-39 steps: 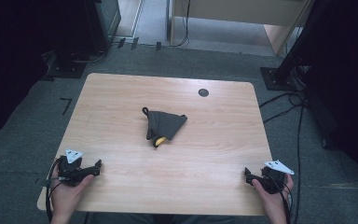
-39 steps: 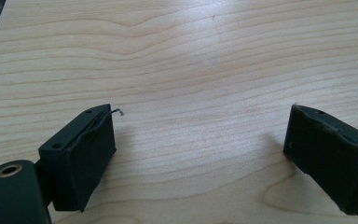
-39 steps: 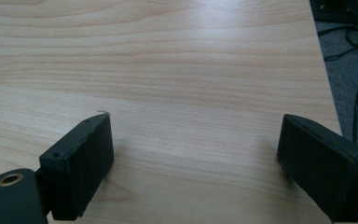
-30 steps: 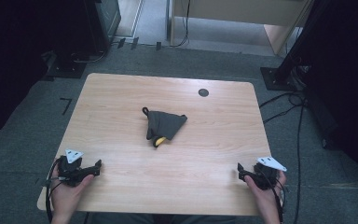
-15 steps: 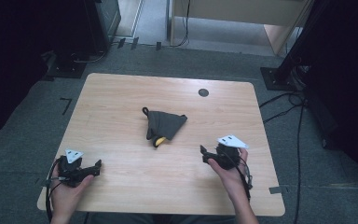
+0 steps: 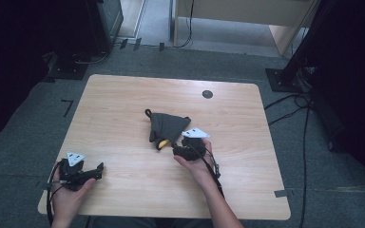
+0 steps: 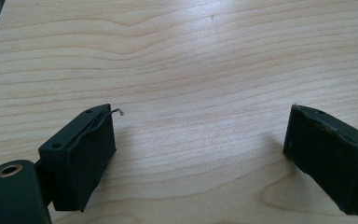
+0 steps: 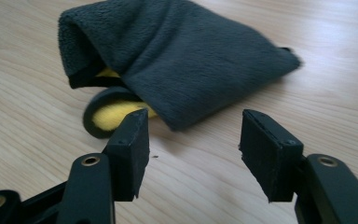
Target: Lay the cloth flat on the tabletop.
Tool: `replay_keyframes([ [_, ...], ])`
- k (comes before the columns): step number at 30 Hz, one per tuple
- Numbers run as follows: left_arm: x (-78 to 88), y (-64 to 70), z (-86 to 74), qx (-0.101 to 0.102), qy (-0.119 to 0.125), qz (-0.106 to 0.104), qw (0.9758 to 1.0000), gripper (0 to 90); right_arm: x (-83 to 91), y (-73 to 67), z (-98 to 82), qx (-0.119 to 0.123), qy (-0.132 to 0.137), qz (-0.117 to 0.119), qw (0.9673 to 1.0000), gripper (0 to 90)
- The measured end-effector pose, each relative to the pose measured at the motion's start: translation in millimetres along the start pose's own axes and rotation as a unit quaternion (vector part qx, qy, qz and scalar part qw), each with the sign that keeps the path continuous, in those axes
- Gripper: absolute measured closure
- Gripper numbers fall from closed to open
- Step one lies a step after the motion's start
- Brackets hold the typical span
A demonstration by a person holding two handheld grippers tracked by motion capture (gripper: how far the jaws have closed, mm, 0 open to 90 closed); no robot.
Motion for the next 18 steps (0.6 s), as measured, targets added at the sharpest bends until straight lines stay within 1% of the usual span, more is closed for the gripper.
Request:
replay_keyframes([
  [1, 0.0, 0.0, 0.0, 0.000, 0.000, 0.000, 1.0000, 9.1, -5.0, -3.4, 0.1, 0.003, -0.002, 0.007, 1.0000, 45.7],
  [2, 0.1, -0.1, 0.0, 0.000, -0.001, 0.000, 1.0000, 9.1, -9.0, -5.2, -0.3, 0.005, -0.007, 0.009, 0.9999, 48.6],
  [3, 0.0, 0.0, 0.0, 0.000, 0.000, 0.000, 1.0000, 9.1, -14.4, -6.5, -1.2, 0.011, -0.013, 0.004, 0.9998, 55.5],
  [4, 0.0, 0.0, 0.0, 0.000, 0.000, 0.000, 1.0000, 9.1, -18.9, -6.7, -1.6, 0.020, -0.015, -0.012, 0.9996, 64.2],
  [5, 0.1, -0.1, -0.1, -0.001, -0.001, 0.000, 1.0000, 9.1, -20.7, -6.1, -1.1, 0.021, -0.013, -0.015, 0.9996, 74.7],
  [6, 0.1, -0.1, -0.1, -0.001, -0.001, 0.000, 1.0000, 9.1, -21.2, -5.9, 0.1, 0.013, -0.010, -0.004, 0.9999, 82.5],
  [7, 0.1, -0.1, -0.1, -0.001, 0.000, 0.000, 1.0000, 9.1, -20.0, -4.9, 2.3, 0.007, -0.004, 0.002, 1.0000, 87.6],
  [8, 0.1, -0.1, -0.1, -0.001, 0.000, 0.000, 1.0000, 9.1, -20.0, -4.9, 2.3, 0.007, -0.004, 0.002, 1.0000, 87.6],
  [9, 0.1, -0.1, -0.1, -0.001, 0.000, 0.000, 1.0000, 9.1, -12.9, -5.2, 8.6, -0.001, 0.011, 0.014, 0.9998, 89.2],
  [10, 0.0, -0.1, 0.0, 0.000, 0.000, 0.000, 1.0000, 9.1, -8.3, -6.1, 12.0, 0.004, 0.017, 0.020, 0.9997, 89.5],
  [11, 0.0, -0.1, 0.0, 0.000, 0.000, 0.000, 1.0000, 9.1, -8.3, -6.1, 12.0, 0.004, 0.017, 0.020, 0.9997, 89.5],
  [12, 0.1, -0.1, 0.0, -0.001, 0.000, 0.000, 1.0000, 9.1, 3.8, -8.0, 19.2, 0.013, 0.028, 0.021, 0.9993, 89.8],
  [13, 0.1, -0.1, 0.0, -0.001, 0.000, 0.000, 1.0000, 9.1, 11.2, -9.2, 23.9, 0.010, 0.038, 0.031, 0.9988, 89.9],
  [15, 0.1, -0.2, -0.1, -0.001, -0.001, 0.000, 1.0000, 9.1, 27.3, -11.8, 34.0, 0.007, 0.059, 0.041, 0.9973, 89.9],
  [16, 0.1, -0.1, 0.0, 0.000, 0.000, 0.000, 1.0000, 9.1, 40.7, -15.3, 41.7, 0.006, 0.076, 0.051, 0.9958, 89.9],
  [17, 0.0, -0.2, 0.0, -0.001, 0.000, 0.001, 1.0000, 9.1, 49.2, -17.8, 46.1, 0.009, 0.086, 0.057, 0.9946, 90.0],
  [18, 0.0, -0.2, 0.0, -0.001, 0.000, 0.001, 1.0000, 9.1, 62.9, -21.1, 53.1, 0.016, 0.103, 0.064, 0.9925, 89.9],
])
Point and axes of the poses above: each handheld gripper's, and its own axes: x roughly backward along the jaws, z roughly out of its top, y roughly to its right, the point moved 6 cm from there along -x, roughly forward along the jaws, and after that the axes turned 1 degree about -z, right-handed, at the moved point
